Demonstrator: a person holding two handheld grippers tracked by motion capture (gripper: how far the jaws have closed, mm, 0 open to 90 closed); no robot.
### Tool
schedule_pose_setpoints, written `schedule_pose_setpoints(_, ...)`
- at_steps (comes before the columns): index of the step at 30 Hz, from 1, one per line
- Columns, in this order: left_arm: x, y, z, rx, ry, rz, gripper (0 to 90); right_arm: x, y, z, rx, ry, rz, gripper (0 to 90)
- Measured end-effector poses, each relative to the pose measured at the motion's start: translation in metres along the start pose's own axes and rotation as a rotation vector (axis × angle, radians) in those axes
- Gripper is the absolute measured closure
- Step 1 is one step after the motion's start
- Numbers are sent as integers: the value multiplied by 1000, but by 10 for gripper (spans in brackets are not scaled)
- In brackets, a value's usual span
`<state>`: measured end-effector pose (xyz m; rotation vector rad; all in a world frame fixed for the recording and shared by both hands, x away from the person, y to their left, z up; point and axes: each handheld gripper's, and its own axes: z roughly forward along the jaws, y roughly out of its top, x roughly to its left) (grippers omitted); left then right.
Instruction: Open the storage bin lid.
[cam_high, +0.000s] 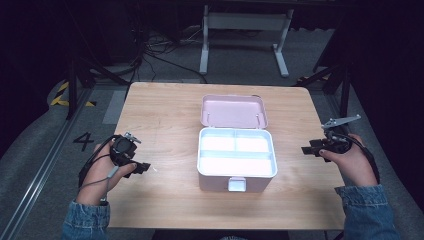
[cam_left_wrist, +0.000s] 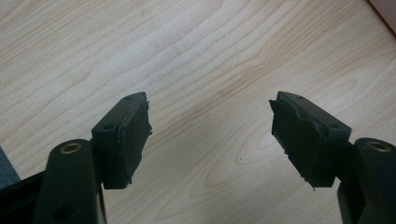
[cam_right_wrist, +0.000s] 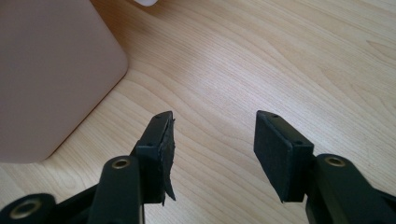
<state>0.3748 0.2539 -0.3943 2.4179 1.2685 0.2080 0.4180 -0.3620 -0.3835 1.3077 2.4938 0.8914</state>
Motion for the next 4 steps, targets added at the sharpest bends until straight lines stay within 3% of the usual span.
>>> schedule_pose_setpoints(4,1,0,-1,-18,-9,-12,274,1,0,1,-5,9,-8,483)
